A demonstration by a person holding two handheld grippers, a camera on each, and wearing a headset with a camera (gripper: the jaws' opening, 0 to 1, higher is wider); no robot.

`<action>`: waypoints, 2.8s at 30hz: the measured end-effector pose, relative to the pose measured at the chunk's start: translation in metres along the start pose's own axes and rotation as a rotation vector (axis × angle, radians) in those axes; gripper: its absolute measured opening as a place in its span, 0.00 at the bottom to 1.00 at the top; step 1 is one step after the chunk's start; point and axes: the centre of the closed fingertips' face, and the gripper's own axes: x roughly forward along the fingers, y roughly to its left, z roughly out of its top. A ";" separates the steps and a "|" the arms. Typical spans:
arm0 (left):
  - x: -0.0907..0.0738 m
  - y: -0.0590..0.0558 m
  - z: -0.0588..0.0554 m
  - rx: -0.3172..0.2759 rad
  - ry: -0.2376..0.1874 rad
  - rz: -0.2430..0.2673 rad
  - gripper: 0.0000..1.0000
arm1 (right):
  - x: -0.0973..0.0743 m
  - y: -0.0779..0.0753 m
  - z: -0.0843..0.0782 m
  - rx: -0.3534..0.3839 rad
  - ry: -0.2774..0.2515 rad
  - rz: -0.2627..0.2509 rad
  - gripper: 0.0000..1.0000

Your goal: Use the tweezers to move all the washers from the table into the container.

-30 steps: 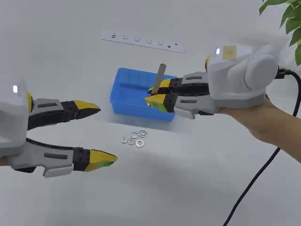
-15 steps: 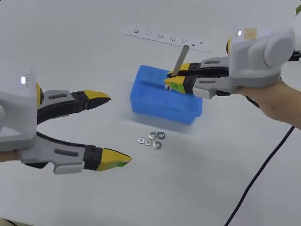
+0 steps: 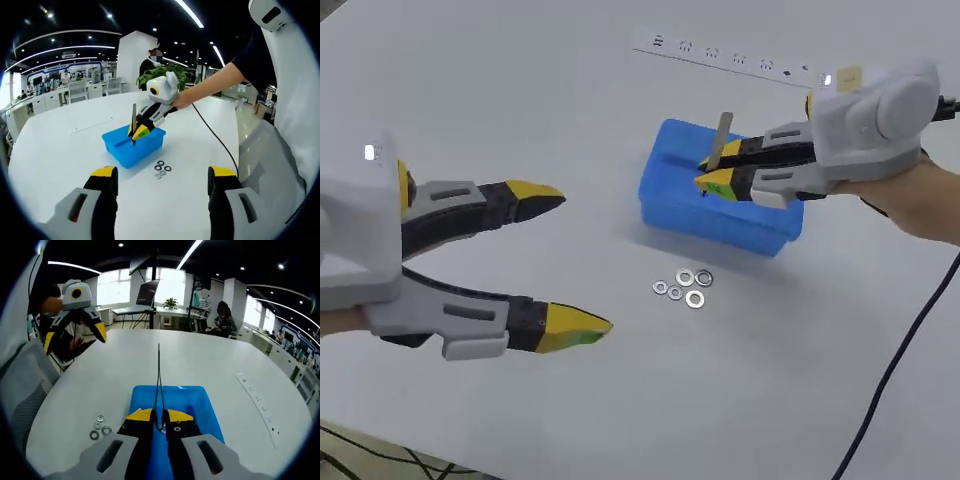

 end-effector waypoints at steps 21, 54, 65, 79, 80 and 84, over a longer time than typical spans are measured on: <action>0.016 -0.001 0.006 -0.019 0.005 0.000 0.75 | -0.009 0.001 -0.002 0.025 -0.024 -0.017 0.10; 0.109 0.043 0.094 0.213 -0.161 -0.136 0.23 | -0.015 0.019 0.024 -0.090 -0.014 0.014 0.09; 0.111 0.032 0.104 0.233 -0.172 -0.215 0.12 | -0.015 0.017 0.025 -0.088 -0.014 0.013 0.09; 0.111 0.038 0.102 0.342 -0.164 -0.216 0.05 | -0.017 0.017 0.027 -0.065 -0.021 -0.001 0.12; 0.111 0.039 0.103 0.343 -0.167 -0.216 0.05 | -0.017 0.016 0.028 -0.051 -0.027 -0.007 0.12; 0.113 0.041 0.103 0.358 -0.161 -0.209 0.05 | -0.020 0.011 0.030 -0.041 -0.026 -0.033 0.16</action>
